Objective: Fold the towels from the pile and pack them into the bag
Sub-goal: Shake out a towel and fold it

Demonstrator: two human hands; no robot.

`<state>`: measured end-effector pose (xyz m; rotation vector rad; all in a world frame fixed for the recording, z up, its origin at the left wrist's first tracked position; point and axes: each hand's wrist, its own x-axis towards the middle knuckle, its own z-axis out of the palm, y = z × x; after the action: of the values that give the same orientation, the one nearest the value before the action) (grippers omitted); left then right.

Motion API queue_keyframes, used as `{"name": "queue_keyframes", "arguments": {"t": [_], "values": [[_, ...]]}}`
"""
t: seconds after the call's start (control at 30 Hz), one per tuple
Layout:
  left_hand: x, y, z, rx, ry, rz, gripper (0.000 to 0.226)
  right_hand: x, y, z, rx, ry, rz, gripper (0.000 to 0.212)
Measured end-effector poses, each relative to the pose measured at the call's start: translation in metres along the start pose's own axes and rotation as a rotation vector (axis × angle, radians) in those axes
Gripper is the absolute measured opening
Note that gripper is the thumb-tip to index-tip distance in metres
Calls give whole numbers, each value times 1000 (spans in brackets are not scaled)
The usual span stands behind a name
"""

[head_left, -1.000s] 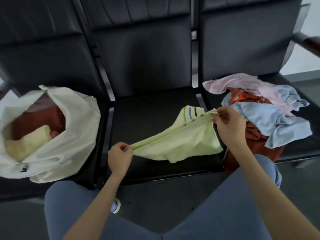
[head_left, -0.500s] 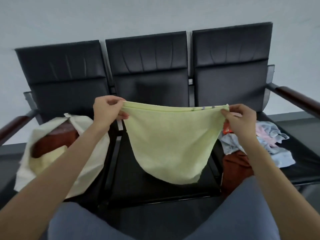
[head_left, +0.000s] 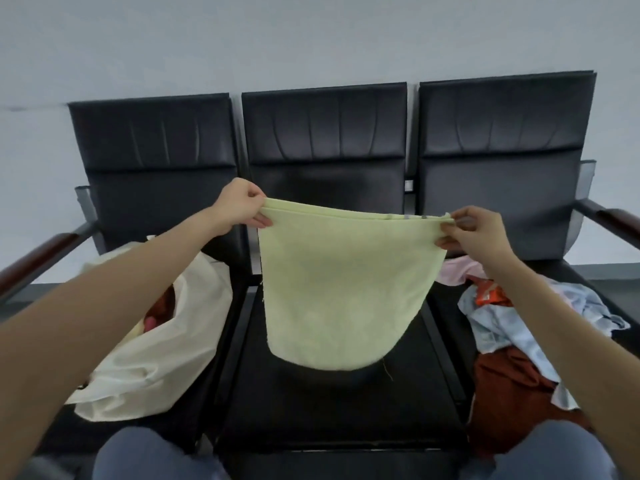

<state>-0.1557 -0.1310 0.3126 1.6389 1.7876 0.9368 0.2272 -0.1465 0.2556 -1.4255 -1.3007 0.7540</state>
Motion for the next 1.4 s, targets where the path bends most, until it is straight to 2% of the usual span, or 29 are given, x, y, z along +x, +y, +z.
{"name": "queue_keyframes", "arguments": {"t": [0.1, 0.23, 0.37, 0.57, 0.67, 0.8, 0.97, 1.07, 1.13, 1.2, 1.33, 1.4], "values": [[35, -3, 12, -25, 102, 25, 24, 37, 3, 14, 33, 11, -23, 12], [63, -4, 21, 64, 258, 163, 25, 71, 2, 27, 84, 72, -80, 10], [62, -27, 35, 127, 283, 245, 26, 66, 15, 35, 73, 114, -123, 16], [23, -133, 83, 99, 128, 102, 23, -6, 95, 62, -30, 83, -106, 11], [-17, -194, 115, 100, 30, -54, 20, -60, 155, 83, -63, 58, 23, 11], [-81, -258, 146, 146, -110, -237, 20, -118, 218, 100, -170, -97, 229, 11], [-130, -294, 147, 297, -193, -75, 24, -149, 235, 94, -240, -248, 328, 9], [-140, -295, 147, 466, -271, -19, 23, -150, 229, 88, -341, -324, 267, 9], [-147, -281, 156, 525, -224, -56, 26, -151, 224, 84, -402, -330, 184, 10], [-155, -256, 173, 466, -212, -19, 27, -150, 222, 81, -422, -317, 124, 11], [-166, -211, 227, 296, -369, 251, 35, -143, 220, 75, -435, -357, 113, 11], [-165, -195, 257, 222, -413, 296, 41, -138, 220, 72, -457, -402, 130, 14]]}}
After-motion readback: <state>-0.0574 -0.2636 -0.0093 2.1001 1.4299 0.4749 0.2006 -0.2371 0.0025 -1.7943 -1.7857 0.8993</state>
